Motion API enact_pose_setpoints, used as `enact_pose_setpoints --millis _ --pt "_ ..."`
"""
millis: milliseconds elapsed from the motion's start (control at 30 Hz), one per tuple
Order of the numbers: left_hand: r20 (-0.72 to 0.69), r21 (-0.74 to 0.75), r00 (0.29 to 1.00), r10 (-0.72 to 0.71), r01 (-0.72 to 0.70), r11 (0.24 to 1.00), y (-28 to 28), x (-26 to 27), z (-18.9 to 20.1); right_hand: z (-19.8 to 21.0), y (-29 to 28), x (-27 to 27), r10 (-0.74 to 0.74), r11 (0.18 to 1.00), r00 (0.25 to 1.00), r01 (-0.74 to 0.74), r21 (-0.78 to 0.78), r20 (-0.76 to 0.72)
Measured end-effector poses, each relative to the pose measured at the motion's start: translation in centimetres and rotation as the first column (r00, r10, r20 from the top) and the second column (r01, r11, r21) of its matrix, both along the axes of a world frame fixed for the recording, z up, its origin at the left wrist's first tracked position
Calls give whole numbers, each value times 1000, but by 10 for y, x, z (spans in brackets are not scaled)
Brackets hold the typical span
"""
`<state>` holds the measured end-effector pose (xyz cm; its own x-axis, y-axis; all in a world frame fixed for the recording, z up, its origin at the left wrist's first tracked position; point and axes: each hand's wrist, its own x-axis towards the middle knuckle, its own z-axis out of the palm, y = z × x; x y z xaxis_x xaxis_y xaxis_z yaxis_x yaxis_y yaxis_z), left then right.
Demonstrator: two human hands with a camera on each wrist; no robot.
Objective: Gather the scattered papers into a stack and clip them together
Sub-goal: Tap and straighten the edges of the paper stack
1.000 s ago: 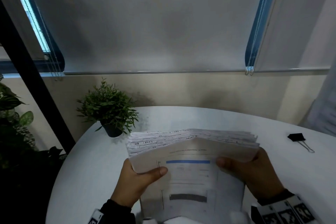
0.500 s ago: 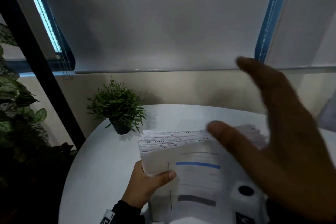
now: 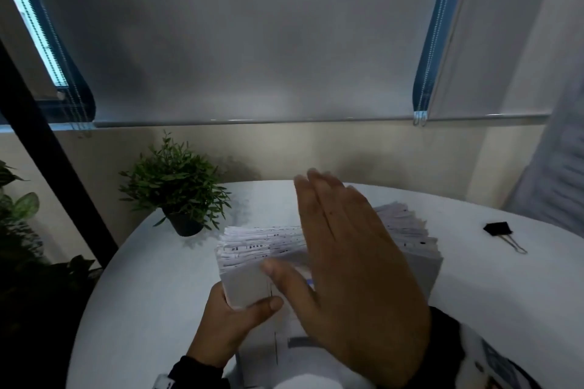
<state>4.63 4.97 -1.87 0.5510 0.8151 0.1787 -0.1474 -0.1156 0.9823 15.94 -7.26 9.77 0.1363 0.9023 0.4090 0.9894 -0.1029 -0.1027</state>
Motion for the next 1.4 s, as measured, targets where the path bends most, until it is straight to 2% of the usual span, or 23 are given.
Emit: enact_pose_setpoints --millis 100,200,300,367,400,433,467,500,533,567,600,633,700,800,900,1067,1200,1267,1400 --pt "62 -7 998 4 -4 1000 -4 0 1 1 -8 21 -101 986 995 103 -130 21" --pt "111 -35 994 -7 11 999 -5 2 5 -2 -15 40 -95 995 995 96 -42 11" --pt "110 -50 994 2 4 999 -6 1 5 -4 -21 61 -119 990 963 134 -47 241" --pt "95 -16 995 -6 7 1000 -7 1 7 1 -26 82 -59 995 967 78 -67 250" --pt "91 -5 995 -26 27 1000 -8 1 9 6 -31 92 -6 995 988 22 -101 152" --pt "79 11 996 -27 26 1000 -8 1 11 12 -36 104 41 988 999 -44 -148 -26" --pt "79 18 996 -29 27 999 -8 0 10 16 -42 112 81 979 959 -128 -158 -271" --pt "66 15 998 -23 22 1000 -9 0 11 12 -46 119 120 977 838 -194 -85 -532" --pt "73 17 997 -19 18 1000 -8 -1 8 0 -47 126 169 976 633 -216 36 -755" --pt "63 29 998 -15 13 1000 -8 0 10 -19 -46 130 217 971 433 -189 148 -875" --pt "68 32 998 -16 14 999 -8 1 10 -38 -43 128 240 968 294 -142 206 -925" --pt "72 18 997 -4 3 1000 -9 2 10 -57 -40 124 239 970 235 -90 224 -942" --pt "59 -5 998 26 -26 1000 -10 4 11 -82 -30 110 226 969 251 42 244 -941" --pt "33 -35 992 123 -122 992 -6 8 10 -81 -18 94 261 930 272 187 317 -926" --pt "43 -52 988 149 -146 988 -5 6 12 -74 -13 91 303 921 197 191 340 -932" --pt "41 -58 995 87 -85 995 -9 3 8 -88 -14 89 227 930 211 245 276 -951" --pt "97 -42 994 55 -51 998 -5 2 11 -74 -16 94 288 924 204 197 328 -936" --pt "81 -40 996 32 -28 999 -5 3 8 -77 -17 96 284 932 191 176 317 -940" --pt "16 -46 1000 20 -19 999 -11 6 -3 -100 -16 99 210 929 177 269 253 -962"
